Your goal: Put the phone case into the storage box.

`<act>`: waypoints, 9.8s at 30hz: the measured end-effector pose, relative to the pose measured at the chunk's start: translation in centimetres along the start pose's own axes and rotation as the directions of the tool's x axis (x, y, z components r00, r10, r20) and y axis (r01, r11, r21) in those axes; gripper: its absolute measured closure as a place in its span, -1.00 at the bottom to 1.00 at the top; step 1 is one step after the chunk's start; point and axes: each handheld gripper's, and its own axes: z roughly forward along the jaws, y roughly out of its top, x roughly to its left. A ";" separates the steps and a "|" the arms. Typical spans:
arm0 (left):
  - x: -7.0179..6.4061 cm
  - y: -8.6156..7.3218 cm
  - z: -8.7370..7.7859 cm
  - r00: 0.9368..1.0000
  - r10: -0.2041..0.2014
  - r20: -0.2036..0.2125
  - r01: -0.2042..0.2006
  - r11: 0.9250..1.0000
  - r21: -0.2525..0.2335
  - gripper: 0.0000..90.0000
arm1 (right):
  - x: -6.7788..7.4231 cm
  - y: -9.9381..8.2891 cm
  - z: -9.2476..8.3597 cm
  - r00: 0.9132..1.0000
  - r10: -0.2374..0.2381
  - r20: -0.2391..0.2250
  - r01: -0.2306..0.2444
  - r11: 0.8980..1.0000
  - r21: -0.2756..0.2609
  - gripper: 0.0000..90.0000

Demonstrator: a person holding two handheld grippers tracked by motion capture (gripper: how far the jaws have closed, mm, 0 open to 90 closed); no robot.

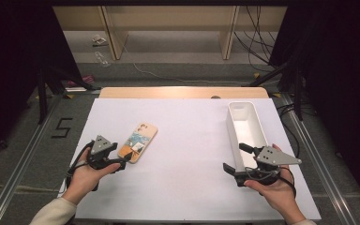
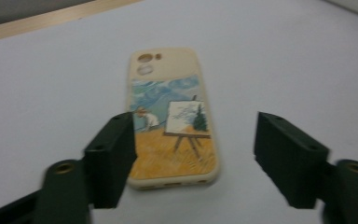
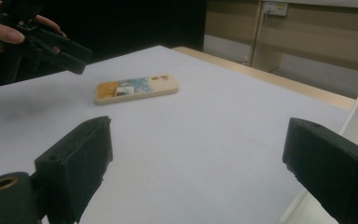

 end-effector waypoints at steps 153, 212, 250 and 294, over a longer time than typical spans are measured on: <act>-1.4 4.5 11.2 0.990 -0.085 -0.116 0.134 0.838 0.529 -1.00 | 0.0 -0.2 0.4 1.000 0.006 0.000 -0.006 1.000 0.014 -0.74; -1.4 5.0 11.4 0.990 -0.090 -0.110 0.136 0.825 0.549 -0.77 | 0.2 -0.3 0.5 1.000 0.005 -0.006 -0.004 1.000 0.014 -0.74; -2.2 5.4 9.3 0.998 -0.062 -0.032 0.070 0.913 0.402 -0.75 | 0.2 -0.3 0.4 1.000 0.007 -0.005 -0.007 1.000 0.008 -0.73; -3.1 4.5 4.8 0.998 0.038 0.054 -0.042 0.997 0.069 -0.74 | 0.2 -0.4 0.4 1.000 0.012 0.002 -0.012 1.000 0.012 -0.73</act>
